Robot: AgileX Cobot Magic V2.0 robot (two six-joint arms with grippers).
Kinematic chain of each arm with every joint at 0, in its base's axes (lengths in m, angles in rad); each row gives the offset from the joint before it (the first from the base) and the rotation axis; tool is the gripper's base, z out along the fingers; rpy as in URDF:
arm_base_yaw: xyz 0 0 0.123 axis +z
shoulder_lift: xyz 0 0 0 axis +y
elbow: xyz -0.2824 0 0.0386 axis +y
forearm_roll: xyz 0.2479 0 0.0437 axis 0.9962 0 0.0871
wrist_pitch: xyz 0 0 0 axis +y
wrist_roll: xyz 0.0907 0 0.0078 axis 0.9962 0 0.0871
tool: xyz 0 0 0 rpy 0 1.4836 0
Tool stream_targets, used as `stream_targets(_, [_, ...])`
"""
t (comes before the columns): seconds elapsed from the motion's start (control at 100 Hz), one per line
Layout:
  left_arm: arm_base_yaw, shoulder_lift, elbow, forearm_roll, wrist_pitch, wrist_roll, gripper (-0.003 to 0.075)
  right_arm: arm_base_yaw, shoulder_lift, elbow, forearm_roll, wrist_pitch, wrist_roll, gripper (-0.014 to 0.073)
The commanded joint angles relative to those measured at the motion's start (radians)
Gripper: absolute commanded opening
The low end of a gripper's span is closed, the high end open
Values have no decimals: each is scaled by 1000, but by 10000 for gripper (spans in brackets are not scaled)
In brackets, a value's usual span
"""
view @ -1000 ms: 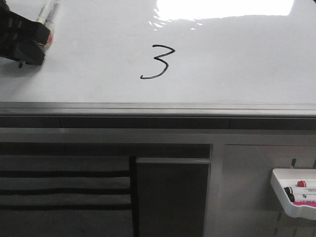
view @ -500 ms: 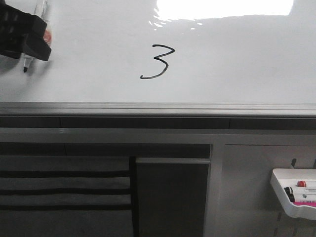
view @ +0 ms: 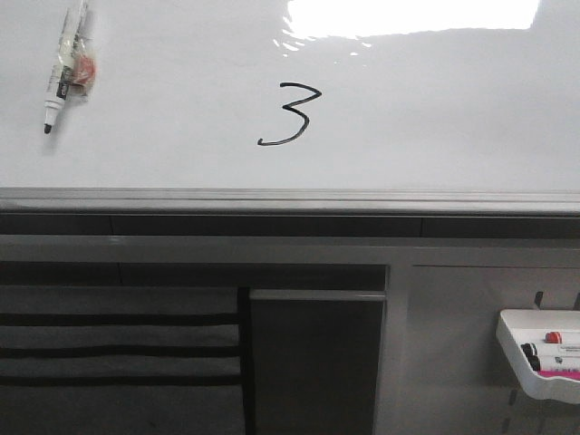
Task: Write number 3 on whiteboard
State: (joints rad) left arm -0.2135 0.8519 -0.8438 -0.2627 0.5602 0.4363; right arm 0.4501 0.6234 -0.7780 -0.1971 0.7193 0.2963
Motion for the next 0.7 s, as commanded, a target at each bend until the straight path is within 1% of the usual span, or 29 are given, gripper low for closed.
stream_targets(0.0, [23,-81,28,15,-97,-59,299,-6,-48,23,-64,-136,0,164])
stream_targets(0.13, [45,-186,158,12,-174,-69,157,-6,-120,95,-137,-203,-1,48])
stream_targets(0.17, [47,-208,203,5,-206,-69,118,-6,-137,110,-145,-217,-1,19])
stream_targets(0.23, [48,-247,268,-15,-263,-69,37,-6,-158,136,-145,-228,-1,-39])
stream_targets(0.24, [48,-247,275,-17,-270,-69,37,-6,-160,136,-145,-228,-1,-39])
stream_targets(0.29, [48,-268,319,-41,-330,-69,-22,-6,-169,152,-145,-233,-1,-67])
stream_targets(0.38, [48,-282,381,-59,-419,-69,-20,-6,-171,180,-146,-240,-1,-69])
stream_targets(0.69, [48,-275,479,-64,-420,-69,-20,-6,-171,209,-146,-218,-1,-69])
